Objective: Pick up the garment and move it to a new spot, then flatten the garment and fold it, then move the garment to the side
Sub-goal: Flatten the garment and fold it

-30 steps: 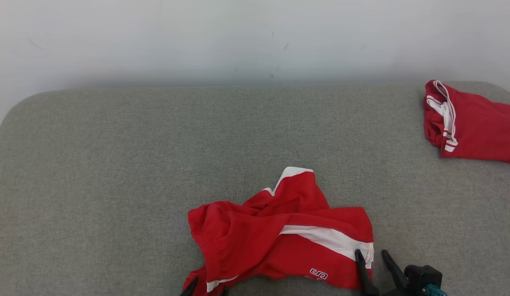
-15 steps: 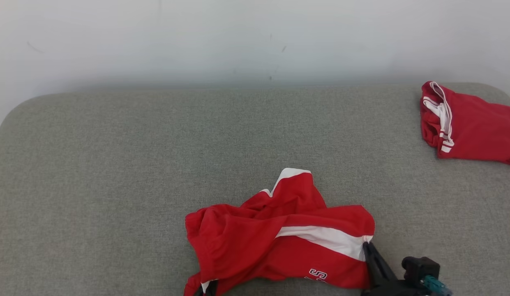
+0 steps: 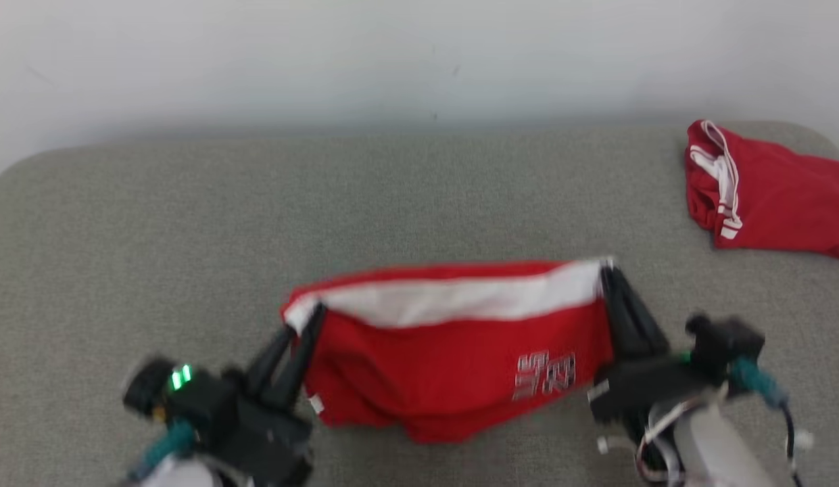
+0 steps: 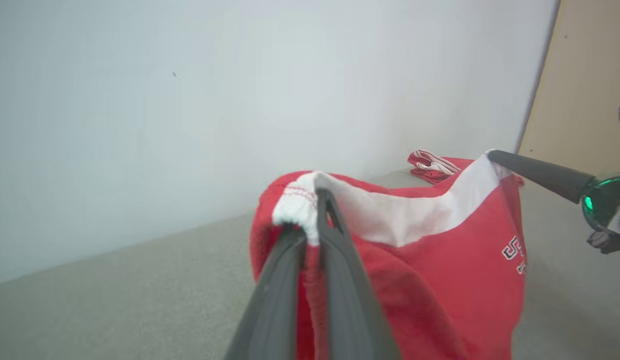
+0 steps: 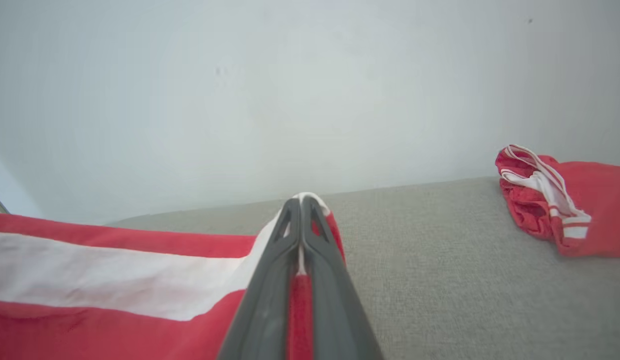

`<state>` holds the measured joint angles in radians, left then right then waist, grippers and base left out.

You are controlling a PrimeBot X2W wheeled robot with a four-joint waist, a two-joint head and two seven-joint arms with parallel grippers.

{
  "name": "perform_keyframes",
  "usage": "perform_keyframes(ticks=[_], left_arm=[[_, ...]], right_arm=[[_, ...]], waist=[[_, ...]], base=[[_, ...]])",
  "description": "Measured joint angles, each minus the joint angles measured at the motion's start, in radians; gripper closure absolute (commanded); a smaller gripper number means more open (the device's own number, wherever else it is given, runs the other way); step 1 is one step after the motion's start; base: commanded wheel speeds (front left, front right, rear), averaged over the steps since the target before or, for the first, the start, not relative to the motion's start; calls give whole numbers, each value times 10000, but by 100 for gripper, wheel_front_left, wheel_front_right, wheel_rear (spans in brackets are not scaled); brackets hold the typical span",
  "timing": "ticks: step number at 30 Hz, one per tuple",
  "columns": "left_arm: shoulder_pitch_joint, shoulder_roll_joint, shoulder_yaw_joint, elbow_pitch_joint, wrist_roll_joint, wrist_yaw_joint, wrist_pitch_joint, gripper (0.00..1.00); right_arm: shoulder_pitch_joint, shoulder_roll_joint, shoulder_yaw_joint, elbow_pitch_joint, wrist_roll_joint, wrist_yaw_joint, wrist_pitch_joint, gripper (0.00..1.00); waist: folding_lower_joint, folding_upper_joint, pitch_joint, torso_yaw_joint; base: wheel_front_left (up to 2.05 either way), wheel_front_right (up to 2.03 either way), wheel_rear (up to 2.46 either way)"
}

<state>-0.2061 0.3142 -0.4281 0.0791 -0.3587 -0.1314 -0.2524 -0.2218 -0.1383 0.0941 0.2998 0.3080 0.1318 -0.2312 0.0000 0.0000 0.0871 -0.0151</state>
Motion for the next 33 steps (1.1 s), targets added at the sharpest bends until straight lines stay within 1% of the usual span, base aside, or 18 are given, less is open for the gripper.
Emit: perform_keyframes(ticks=[2,5,8,10,13,18,23,28,33], left_arm=[[-1065,439,-290,-117,-282,-2,176,100],[-2881,1083,-690,-188,-986,-2,520,100],[-4775,1634,-1060,-48,-1801,-2,882,100],[-6064,1858,-1273,184,-2472,-2,1101,100],[-7985,2272,-1603,614,-3172,0,1306,100],[-10847,2516,-2134,1570,-4362,-2,1427,100],[-13154,2744,-2824,2577,-5168,-2,1471,100],[-15014,2920,-3545,3444,-5730,-2,1367,100],[-16568,2972,-4347,3919,-6337,-2,1494,100]], right_arm=[[-742,-169,115,-186,94,0,173,100],[-2104,-364,194,-332,176,0,378,100],[-3664,-428,174,-328,387,0,623,100],[-4857,-502,171,-261,474,0,802,100],[-6697,-570,161,-67,570,0,1035,100],[-9522,-575,219,479,614,0,1434,100],[-11997,-437,391,1440,648,0,1739,100],[-13940,-282,370,2562,658,0,1730,100],[-15532,-167,470,3774,324,0,1787,100]], waist=[[1,1,183,-30],[1,1,553,-59],[2,1,1029,-80],[2,1,1391,-89],[2,2,1979,-105],[4,2,3004,-141],[4,2,3994,-208],[4,3,4854,-317],[2,3,5464,-490]], base=[[0,0,0],[0,0,0],[0,0,0],[0,0,0],[0,0,0],[0,0,0],[0,0,0],[0,0,0],[0,0,0]])
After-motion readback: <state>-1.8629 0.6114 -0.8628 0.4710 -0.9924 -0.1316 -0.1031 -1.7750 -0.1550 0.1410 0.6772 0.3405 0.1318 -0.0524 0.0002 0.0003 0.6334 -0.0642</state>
